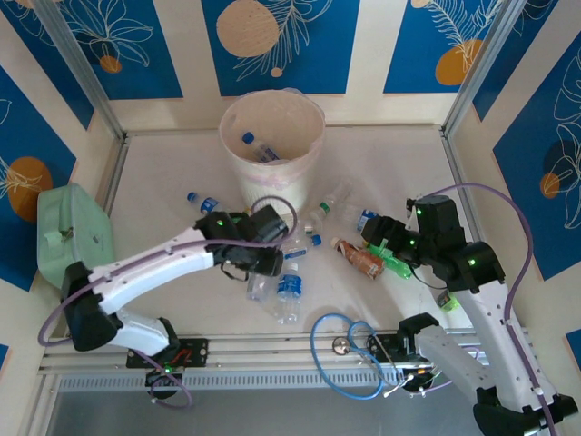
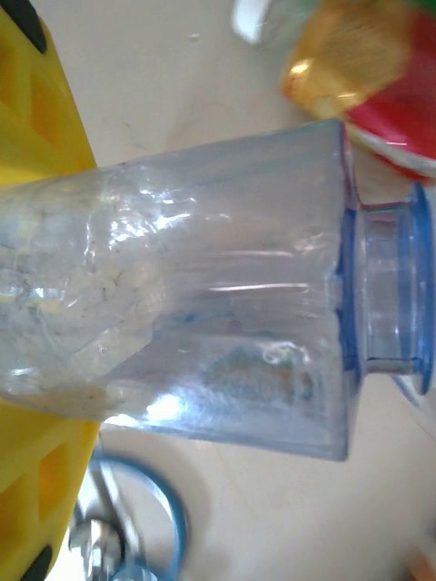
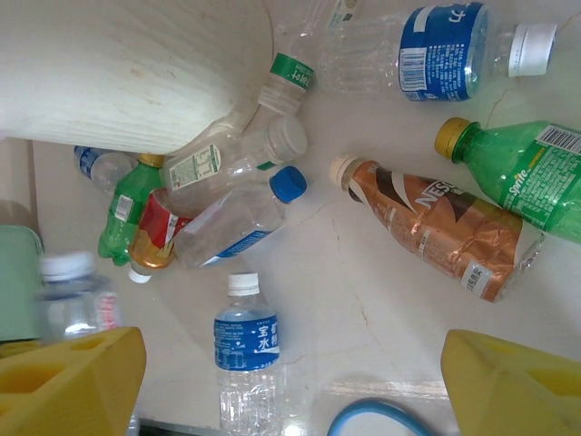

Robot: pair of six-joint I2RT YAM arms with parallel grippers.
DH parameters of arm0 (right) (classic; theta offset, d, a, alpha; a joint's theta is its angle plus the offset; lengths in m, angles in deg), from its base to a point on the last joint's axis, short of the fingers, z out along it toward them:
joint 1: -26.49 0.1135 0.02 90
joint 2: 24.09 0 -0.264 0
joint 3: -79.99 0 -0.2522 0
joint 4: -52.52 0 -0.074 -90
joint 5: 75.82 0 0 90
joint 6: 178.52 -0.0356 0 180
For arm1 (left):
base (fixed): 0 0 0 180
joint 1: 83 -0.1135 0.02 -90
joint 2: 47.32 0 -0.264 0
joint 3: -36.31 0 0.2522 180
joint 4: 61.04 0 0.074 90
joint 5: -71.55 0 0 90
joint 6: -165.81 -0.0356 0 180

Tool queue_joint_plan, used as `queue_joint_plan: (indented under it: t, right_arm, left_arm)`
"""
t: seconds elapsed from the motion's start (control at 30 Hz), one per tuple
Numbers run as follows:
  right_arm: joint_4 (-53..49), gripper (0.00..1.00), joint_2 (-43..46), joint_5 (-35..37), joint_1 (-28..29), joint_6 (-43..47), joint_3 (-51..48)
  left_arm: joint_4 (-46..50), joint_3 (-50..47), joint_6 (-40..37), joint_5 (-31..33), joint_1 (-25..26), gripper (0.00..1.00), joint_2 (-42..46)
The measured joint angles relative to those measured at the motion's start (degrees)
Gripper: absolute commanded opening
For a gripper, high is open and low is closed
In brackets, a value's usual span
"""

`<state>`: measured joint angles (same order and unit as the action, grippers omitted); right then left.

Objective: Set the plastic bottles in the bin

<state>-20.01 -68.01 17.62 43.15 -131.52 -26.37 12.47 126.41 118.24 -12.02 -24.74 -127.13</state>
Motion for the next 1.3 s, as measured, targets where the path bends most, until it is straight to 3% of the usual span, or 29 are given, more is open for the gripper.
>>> queue_joint_plan:
  t: [0.2,0.37,0.63,1.03,1.3]
  right_arm:
    - [0.0,0.85,0.7,-1.1,-0.7,0.0,0.0]
    - [0.0,0.85,1.4,-1.6,-0.8,0.0,0.0]
    - [0.0,0.85,3.0,-2.2,-0.8,0.0,-1.5]
    - [0.4,0.85,4.0,-3.5,-0.9,-0.9,-3.5]
    - [0.4,0.85,4.9,-3.7,-0.9,-1.1,-3.5]
  left_arm:
    - [5.8,23.3,-5.5,3.1,0.0,0.52,-2.3]
    - [8.4,41.7,-11.1,6.1,-1.1,0.52,-9.9]
    - [7.6,62.1,-15.8,8.4,-10.4,0.52,-23.5]
    - [-7.0,64.2,-13.8,4.9,-24.2,0.54,-29.0]
    - [-8.3,63.4,-11.3,2.2,-29.4,0.59,-32.9]
